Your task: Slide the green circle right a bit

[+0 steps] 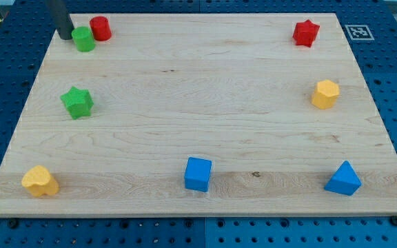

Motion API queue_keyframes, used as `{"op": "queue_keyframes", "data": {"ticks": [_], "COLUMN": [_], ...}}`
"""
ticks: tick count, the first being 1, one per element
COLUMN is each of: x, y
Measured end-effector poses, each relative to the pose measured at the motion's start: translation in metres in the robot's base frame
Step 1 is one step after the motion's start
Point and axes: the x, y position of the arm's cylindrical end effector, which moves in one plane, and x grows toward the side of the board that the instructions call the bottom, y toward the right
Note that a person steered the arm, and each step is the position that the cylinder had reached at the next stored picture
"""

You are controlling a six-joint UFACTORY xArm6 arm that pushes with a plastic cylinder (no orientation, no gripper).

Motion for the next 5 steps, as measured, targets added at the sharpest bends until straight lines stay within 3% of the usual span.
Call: {"op": "queue_keyframes", "data": {"ticks": [3,5], "x": [0.008,0.057], "y": [0.021,0.021]}}
